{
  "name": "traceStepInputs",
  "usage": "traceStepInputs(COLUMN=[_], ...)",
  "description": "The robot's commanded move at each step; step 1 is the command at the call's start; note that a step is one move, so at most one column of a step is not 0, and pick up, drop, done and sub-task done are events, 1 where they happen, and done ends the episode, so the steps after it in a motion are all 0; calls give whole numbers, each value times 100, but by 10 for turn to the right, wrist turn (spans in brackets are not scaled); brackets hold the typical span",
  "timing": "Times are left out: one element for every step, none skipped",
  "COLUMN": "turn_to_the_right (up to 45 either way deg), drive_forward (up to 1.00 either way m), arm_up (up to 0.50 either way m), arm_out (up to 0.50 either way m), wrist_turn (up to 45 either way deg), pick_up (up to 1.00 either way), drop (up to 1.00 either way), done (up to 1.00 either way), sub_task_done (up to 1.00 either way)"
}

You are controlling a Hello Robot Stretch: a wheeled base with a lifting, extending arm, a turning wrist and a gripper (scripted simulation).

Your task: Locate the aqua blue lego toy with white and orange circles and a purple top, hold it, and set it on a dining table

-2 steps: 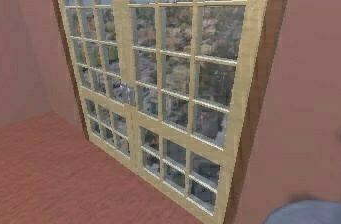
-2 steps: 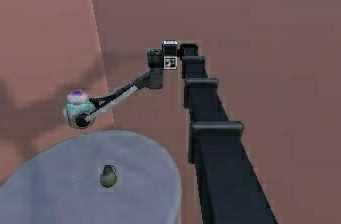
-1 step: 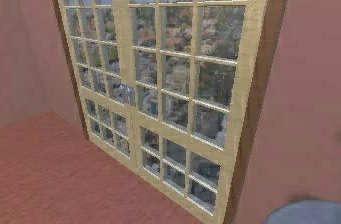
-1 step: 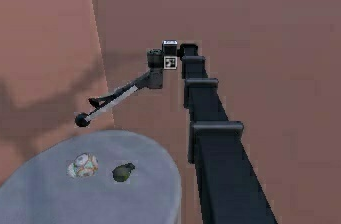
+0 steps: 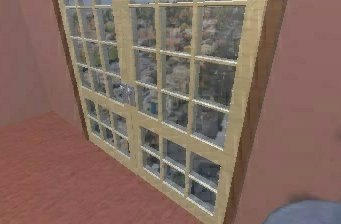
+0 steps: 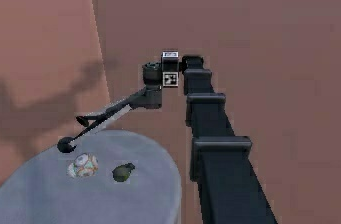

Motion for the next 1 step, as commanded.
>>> traceStepInputs(turn_to_the_right=[0], drive_forward=[0], arm_up=[0], arm_out=[0], wrist_turn=[0], pick_up=[0], drop=[0], done=[100], sub_task_done=[0])
